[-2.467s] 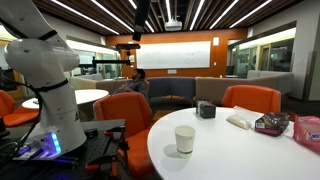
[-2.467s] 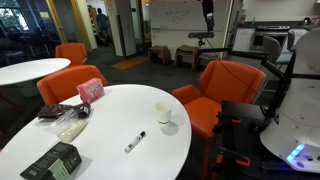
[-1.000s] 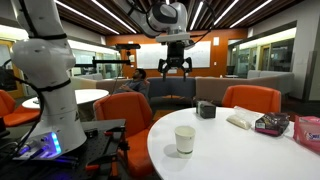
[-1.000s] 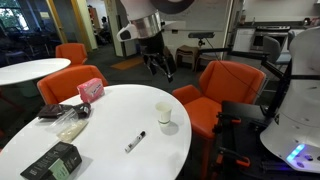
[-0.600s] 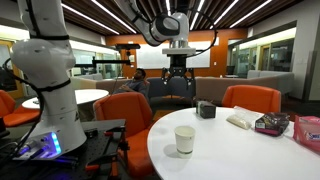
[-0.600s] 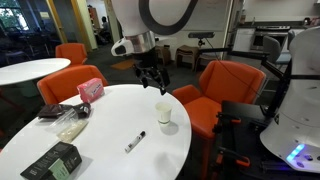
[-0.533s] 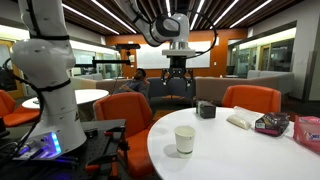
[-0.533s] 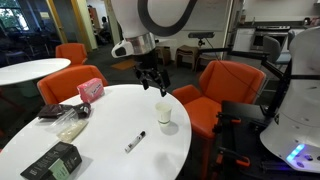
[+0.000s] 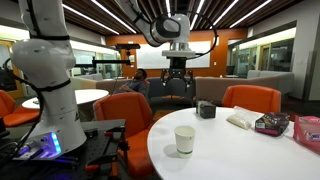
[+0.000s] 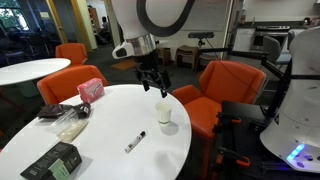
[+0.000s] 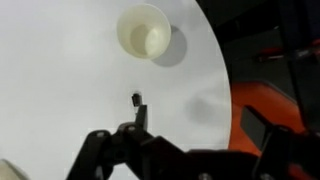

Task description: Put the marker inside the cup

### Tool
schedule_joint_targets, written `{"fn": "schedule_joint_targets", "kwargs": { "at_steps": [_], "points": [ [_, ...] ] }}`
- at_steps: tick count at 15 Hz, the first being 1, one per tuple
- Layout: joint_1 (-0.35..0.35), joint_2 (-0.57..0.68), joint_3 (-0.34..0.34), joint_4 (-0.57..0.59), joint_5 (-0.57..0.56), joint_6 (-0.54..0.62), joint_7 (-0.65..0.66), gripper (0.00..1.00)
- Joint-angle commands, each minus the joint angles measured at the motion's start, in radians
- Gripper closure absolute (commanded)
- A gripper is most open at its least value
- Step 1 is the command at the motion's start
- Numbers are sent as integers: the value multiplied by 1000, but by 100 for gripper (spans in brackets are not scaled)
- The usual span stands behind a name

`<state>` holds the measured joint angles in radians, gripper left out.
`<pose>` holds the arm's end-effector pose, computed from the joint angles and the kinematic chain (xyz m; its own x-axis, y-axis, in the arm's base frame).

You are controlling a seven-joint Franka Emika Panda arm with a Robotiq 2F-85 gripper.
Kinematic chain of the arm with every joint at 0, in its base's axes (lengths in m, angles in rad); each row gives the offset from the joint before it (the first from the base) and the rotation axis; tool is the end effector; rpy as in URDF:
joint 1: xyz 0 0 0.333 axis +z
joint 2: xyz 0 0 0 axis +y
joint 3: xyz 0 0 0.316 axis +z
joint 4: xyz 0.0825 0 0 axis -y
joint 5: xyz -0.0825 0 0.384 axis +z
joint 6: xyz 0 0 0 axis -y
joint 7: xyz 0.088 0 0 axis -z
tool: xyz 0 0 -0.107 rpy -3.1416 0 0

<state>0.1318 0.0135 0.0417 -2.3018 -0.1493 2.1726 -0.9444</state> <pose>0.4908 0.0802 0.3302 0.3418 0.9235 -0.1742 0.9330 -0.3557 -0.0551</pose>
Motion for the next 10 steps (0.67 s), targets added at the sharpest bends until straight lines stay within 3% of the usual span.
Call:
{"fn": "schedule_joint_targets", "kwargs": {
  "at_steps": [1,6,10],
  "points": [
    [-20,12,17,-5,5,35,-11,0],
    [-30,105,23,-19,-48,235,-91,0],
    [-58,233,36,29,-37,310,-166,0]
  ]
}}
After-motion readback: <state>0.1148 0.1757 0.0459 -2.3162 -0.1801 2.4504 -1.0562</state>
